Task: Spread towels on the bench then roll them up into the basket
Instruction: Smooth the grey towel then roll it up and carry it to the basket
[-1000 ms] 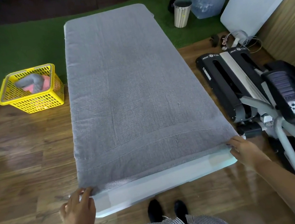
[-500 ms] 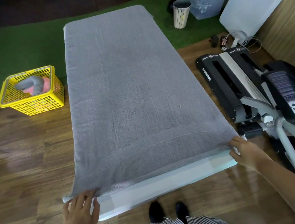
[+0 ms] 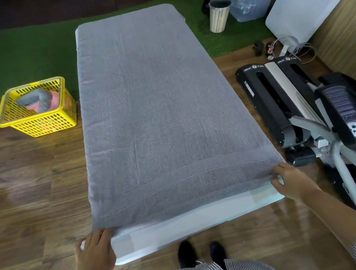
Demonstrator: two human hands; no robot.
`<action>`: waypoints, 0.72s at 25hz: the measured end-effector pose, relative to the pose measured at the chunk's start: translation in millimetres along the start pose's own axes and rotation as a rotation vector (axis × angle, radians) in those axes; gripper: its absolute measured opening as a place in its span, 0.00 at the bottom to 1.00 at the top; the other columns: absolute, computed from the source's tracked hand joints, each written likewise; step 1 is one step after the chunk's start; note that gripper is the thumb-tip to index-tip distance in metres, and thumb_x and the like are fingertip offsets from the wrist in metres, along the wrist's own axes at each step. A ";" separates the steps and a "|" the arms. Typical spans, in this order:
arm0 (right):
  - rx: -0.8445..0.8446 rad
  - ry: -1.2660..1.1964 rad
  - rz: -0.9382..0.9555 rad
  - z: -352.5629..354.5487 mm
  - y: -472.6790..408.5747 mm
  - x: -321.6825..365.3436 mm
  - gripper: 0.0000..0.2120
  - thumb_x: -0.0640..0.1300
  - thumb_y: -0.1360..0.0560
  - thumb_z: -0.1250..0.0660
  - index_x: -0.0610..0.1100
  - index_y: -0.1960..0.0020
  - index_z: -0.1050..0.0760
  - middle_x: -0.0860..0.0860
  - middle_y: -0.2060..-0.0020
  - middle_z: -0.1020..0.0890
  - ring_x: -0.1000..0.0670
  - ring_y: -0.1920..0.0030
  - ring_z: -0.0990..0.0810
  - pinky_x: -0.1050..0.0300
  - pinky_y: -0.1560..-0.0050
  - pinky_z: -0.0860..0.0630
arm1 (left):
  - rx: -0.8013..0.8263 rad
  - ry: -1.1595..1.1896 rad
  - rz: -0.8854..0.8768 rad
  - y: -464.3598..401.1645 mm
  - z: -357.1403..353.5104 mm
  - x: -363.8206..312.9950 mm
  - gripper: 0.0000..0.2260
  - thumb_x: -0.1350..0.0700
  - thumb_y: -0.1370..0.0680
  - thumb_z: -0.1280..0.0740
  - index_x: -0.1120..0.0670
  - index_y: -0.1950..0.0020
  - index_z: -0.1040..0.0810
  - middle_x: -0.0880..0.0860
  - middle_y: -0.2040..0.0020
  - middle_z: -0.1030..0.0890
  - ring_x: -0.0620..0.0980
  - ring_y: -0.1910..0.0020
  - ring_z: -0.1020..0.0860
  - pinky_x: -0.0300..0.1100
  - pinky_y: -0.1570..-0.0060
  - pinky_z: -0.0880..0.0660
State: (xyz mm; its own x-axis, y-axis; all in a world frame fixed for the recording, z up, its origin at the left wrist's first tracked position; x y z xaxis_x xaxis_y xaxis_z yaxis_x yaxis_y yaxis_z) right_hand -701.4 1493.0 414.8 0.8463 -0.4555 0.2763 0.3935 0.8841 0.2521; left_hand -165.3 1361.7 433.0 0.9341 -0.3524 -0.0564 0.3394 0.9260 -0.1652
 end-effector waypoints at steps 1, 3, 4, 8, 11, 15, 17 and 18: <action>-0.032 0.004 0.020 0.2 -1.2 0.8 0.05 0.37 0.28 0.35 0.41 0.52 0.25 0.47 0.54 0.26 0.40 0.60 0.24 0.54 0.61 0.29 | -0.036 0.015 0.020 -1.6 2.8 -2.4 0.15 0.59 0.31 0.45 0.54 0.53 0.21 0.52 0.55 0.20 0.54 0.55 0.22 0.57 0.49 0.34; -0.105 0.034 0.124 4.4 -1.5 9.6 0.07 0.32 0.30 0.35 0.39 0.53 0.24 0.45 0.55 0.24 0.39 0.63 0.23 0.53 0.67 0.26 | -0.089 0.053 0.024 -4.2 7.3 -8.6 0.16 0.60 0.31 0.45 0.56 0.51 0.19 0.55 0.52 0.19 0.55 0.52 0.23 0.57 0.49 0.33; -0.130 0.052 0.180 7.4 1.0 15.9 0.09 0.29 0.33 0.33 0.39 0.55 0.22 0.44 0.57 0.22 0.39 0.65 0.21 0.54 0.69 0.25 | -0.096 0.064 0.005 -4.2 7.3 -12.8 0.17 0.61 0.31 0.45 0.56 0.52 0.19 0.55 0.51 0.19 0.56 0.52 0.22 0.56 0.50 0.31; -0.213 0.071 0.243 15.1 11.3 24.7 0.16 0.28 0.42 0.25 0.38 0.56 0.19 0.46 0.61 0.19 0.42 0.60 0.20 0.54 0.63 0.21 | -0.067 0.121 0.007 1.0 1.6 -17.1 0.17 0.57 0.27 0.44 0.59 0.51 0.17 0.56 0.50 0.18 0.58 0.53 0.20 0.53 0.52 0.27; -0.224 0.087 0.231 13.6 13.2 23.3 0.17 0.29 0.42 0.25 0.38 0.54 0.19 0.46 0.59 0.18 0.41 0.56 0.20 0.50 0.58 0.21 | -0.044 0.146 0.002 -0.5 -1.2 -17.4 0.18 0.55 0.26 0.43 0.61 0.48 0.18 0.56 0.49 0.18 0.57 0.51 0.20 0.51 0.50 0.26; -0.170 0.038 0.190 8.7 7.6 21.2 0.11 0.29 0.39 0.26 0.38 0.59 0.20 0.46 0.63 0.20 0.41 0.58 0.22 0.50 0.61 0.22 | 0.022 0.139 0.021 -5.7 -6.8 -13.7 0.22 0.63 0.30 0.49 0.60 0.47 0.18 0.55 0.52 0.18 0.58 0.54 0.20 0.53 0.53 0.24; -0.130 0.016 0.127 6.4 5.1 15.5 0.06 0.31 0.36 0.27 0.38 0.63 0.22 0.46 0.67 0.22 0.41 0.60 0.23 0.51 0.64 0.26 | 0.039 0.113 0.016 -3.3 -8.8 -11.9 0.24 0.64 0.34 0.50 0.58 0.48 0.19 0.53 0.54 0.19 0.57 0.55 0.21 0.54 0.55 0.26; -0.117 0.018 0.102 5.6 3.9 12.2 0.05 0.32 0.35 0.28 0.38 0.65 0.24 0.47 0.68 0.25 0.41 0.61 0.24 0.53 0.65 0.29 | 0.052 0.093 -0.004 -0.9 -10.0 -11.8 0.24 0.63 0.35 0.50 0.57 0.48 0.19 0.53 0.55 0.19 0.57 0.55 0.22 0.53 0.55 0.26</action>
State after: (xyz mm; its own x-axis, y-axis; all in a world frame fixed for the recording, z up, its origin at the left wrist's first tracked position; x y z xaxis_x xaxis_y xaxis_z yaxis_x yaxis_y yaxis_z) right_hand -691.5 1490.3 424.4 0.8900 -0.3614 0.2781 0.3432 0.9324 0.1133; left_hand -177.7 1363.6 424.0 0.9193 -0.3647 -0.1476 0.3504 0.9296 -0.1143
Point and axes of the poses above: each hand's wrist, its own y-axis away from the middle knuckle, its own z-axis out of the back of the hand, x = y × z, the point moved 10 cm from there along -y, towards the middle knuckle
